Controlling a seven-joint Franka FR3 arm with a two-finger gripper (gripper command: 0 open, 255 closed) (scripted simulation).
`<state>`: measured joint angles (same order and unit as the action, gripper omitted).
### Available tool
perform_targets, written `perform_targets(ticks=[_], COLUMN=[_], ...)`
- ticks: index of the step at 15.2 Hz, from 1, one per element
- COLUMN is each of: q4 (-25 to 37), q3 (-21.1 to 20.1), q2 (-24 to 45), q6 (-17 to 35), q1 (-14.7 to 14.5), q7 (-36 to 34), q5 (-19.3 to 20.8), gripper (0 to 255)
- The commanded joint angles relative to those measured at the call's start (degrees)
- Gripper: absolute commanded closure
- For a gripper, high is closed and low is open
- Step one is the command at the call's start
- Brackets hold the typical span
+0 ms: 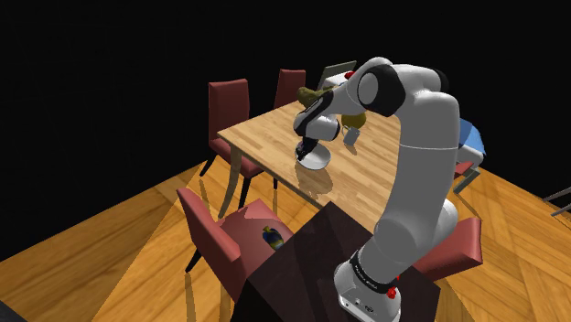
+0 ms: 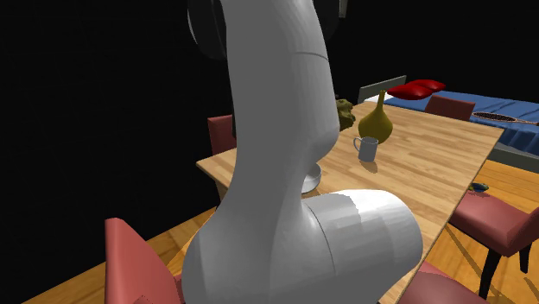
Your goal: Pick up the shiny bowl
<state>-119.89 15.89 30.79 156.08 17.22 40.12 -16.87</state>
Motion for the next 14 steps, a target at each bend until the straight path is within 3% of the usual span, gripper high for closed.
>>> perform_targets(ticks=[1, 14], q4=[0.0, -0.7], q3=[0.0, 3.1], q2=[0.0, -6.3], q6=[0.0, -5.6], q1=[0.0, -2.4], q7=[0.0, -2.5], q5=[0.0, 3.4], gripper=[255, 255])
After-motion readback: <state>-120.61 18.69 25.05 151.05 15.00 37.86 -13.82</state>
